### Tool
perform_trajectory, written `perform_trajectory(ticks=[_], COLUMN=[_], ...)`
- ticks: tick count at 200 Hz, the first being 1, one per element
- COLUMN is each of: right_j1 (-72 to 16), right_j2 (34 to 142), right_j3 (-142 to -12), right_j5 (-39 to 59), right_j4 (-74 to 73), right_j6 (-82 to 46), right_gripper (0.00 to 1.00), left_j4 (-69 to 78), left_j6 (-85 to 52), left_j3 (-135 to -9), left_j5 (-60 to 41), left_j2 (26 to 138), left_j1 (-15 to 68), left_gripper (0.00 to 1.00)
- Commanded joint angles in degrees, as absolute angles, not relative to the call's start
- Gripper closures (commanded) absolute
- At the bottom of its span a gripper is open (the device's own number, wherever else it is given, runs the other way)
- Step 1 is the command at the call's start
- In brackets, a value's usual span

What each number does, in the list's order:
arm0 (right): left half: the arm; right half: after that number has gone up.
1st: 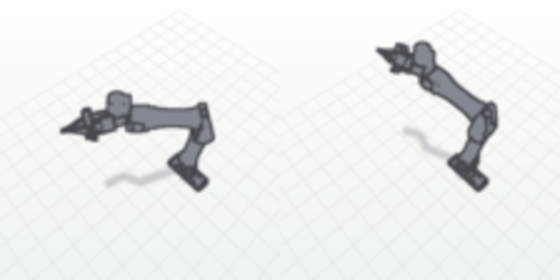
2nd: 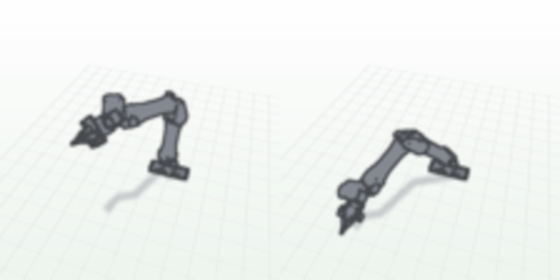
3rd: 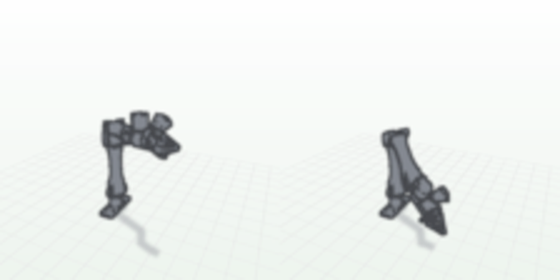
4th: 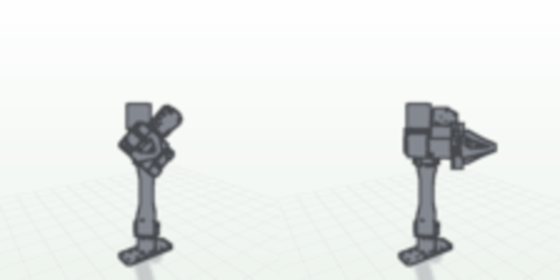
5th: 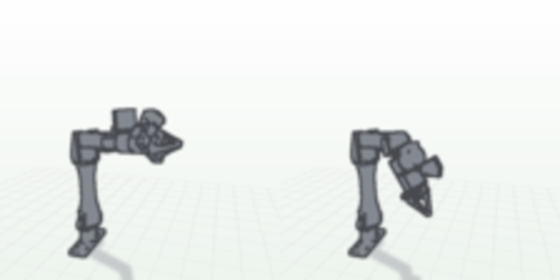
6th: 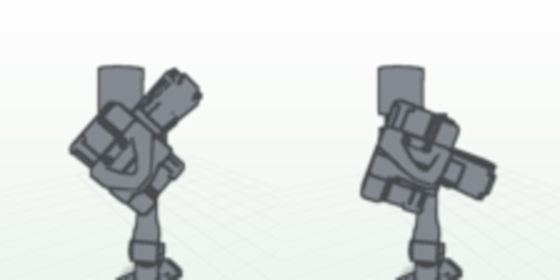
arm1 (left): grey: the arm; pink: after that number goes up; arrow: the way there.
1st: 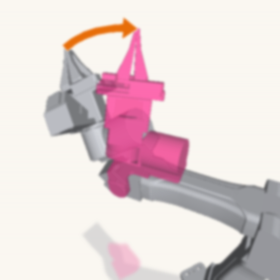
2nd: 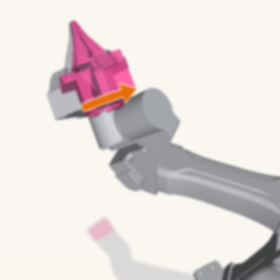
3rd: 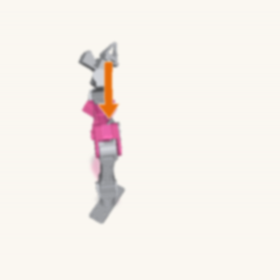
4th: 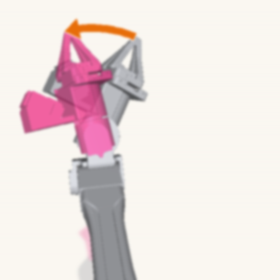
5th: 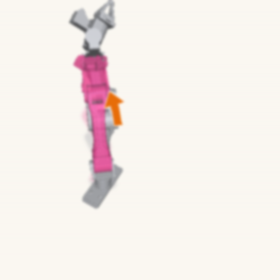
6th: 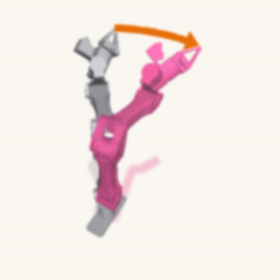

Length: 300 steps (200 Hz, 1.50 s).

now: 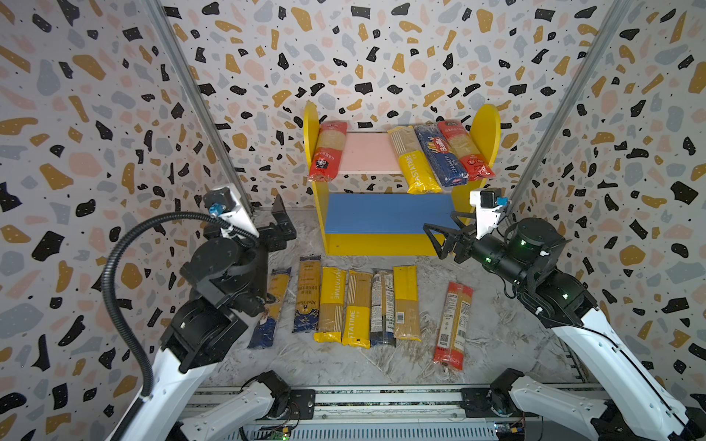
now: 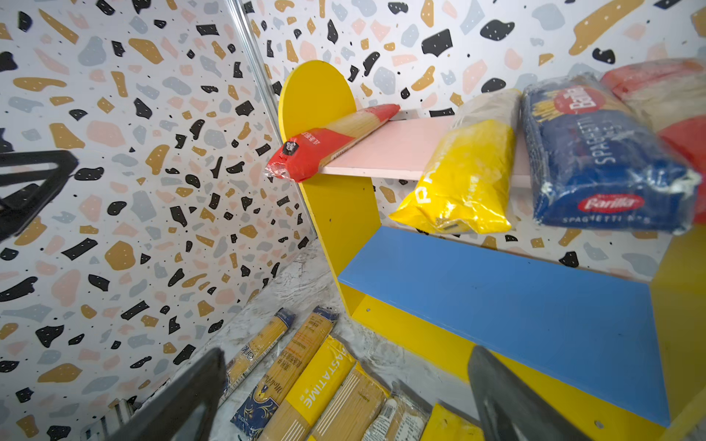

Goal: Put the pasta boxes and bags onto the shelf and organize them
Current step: 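Withdraw the left gripper down toward the pasta row on the table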

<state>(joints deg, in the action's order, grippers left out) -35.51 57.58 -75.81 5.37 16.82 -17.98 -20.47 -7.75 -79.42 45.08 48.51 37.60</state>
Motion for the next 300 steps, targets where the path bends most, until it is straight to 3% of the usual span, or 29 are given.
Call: perform_trajectory(ticks=[1, 63, 86, 123, 196, 300], right_j1=[-35.83, -36.28, -37.18, -39.23, -39.59, -37.83], right_j2=[58.02, 55.25, 54.35, 55.5, 54.77, 50.22], right_j3=[-74.43, -66.08, -61.14, -57.68, -53.09, -55.73], right_j5=[1.77, 0.22, 1.38, -2.89, -7.43, -15.17], right_j4=[19.94, 22.76, 22.52, 24.71, 28.65, 35.42], right_j6=[-20.03, -22.43, -24.32, -26.51, -31.6, -31.48], right_gripper=[0.01, 0.01, 0.01, 0.01, 0.01, 0.01], left_j4=[-24.24, -19.71, -13.54, -7.05, 1.44, 3.29], left_j6=[-14.69, -23.45, -26.32, -28.14, -31.11, -34.4], left_j3=[-74.71, -55.6, -49.58, -44.03, -41.91, -54.4], left_j5=[44.11, 32.6, 24.61, 22.95, 18.87, 19.42], left_j2=[47.57, 45.44, 48.16, 54.89, 69.51, 93.55], left_j1=[37.53, 37.53, 38.69, 42.77, 48.55, 61.64], left_gripper=[0.04, 0.05, 0.05, 0.05, 0.05, 0.04])
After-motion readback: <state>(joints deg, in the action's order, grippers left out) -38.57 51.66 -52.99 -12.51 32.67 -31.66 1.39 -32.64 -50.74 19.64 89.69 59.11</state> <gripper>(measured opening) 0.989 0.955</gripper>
